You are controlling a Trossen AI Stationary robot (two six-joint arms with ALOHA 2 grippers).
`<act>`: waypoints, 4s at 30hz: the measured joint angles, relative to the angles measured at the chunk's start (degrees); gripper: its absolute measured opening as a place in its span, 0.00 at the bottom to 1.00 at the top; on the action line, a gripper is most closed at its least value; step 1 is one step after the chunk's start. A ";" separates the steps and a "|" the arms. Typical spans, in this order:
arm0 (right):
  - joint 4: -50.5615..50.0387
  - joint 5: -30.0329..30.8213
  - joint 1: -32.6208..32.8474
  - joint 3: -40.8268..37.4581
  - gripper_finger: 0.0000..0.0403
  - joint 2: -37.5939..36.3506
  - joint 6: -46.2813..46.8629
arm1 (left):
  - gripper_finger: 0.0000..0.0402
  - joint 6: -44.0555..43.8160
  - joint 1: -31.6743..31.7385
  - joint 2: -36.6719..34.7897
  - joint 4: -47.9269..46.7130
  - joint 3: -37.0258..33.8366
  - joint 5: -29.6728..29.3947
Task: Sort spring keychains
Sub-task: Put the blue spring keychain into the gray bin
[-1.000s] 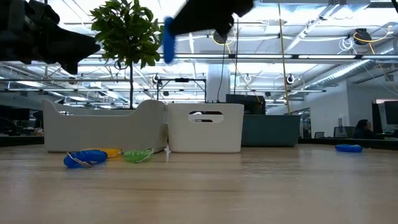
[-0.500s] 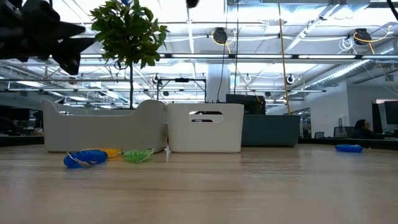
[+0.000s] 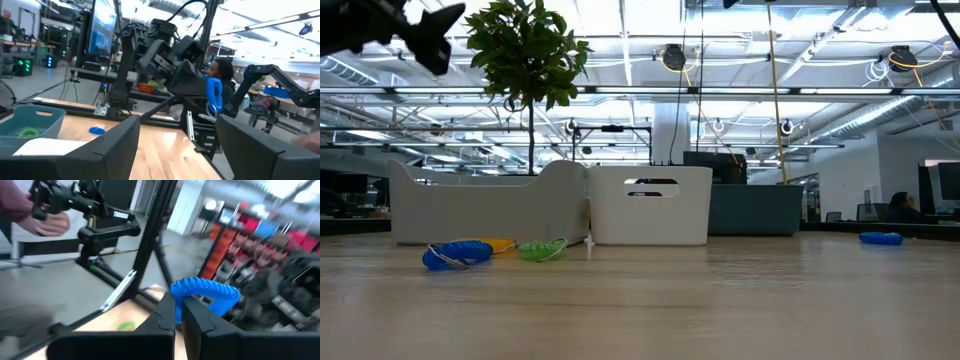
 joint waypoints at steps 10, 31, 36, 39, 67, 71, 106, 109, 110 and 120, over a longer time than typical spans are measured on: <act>4.65 5.45 0.01 0.00 0.00 -0.64 -21.66 | 0.60 0.97 -2.43 22.93 1.45 15.06 5.64; -1.27 6.58 -0.15 3.28 0.00 -1.33 -27.18 | 0.59 4.65 -8.06 49.67 3.68 31.55 6.49; -2.00 7.70 0.39 3.28 0.00 -1.33 -27.23 | 0.59 4.14 -8.06 49.83 4.83 31.61 6.23; -3.48 10.17 0.79 3.28 0.00 -1.33 -27.23 | 0.55 3.64 -8.19 49.30 4.90 31.61 6.25; -13.20 29.95 6.72 3.23 0.33 -3.70 -15.30 | 0.05 9.68 -8.35 46.90 0.96 31.64 5.61; -23.56 34.95 7.84 3.21 0.46 -6.65 -4.47 | 0.05 14.69 -8.35 43.14 -8.64 31.64 -2.54; -38.29 34.69 7.88 -6.86 0.58 -23.32 11.51 | 0.04 15.62 -4.72 66.76 -60.38 42.52 -21.46; -38.29 34.68 8.06 -6.86 0.58 -23.32 11.61 | 0.04 15.99 -4.10 70.08 -59.93 42.52 -21.46; -38.29 34.68 8.11 -6.86 0.58 -23.32 11.69 | 0.04 16.13 -3.95 71.14 -59.45 42.52 -21.41; -38.34 34.64 8.27 -6.86 0.58 -23.32 11.75 | 0.04 17.58 -3.76 81.25 -56.10 42.52 -19.69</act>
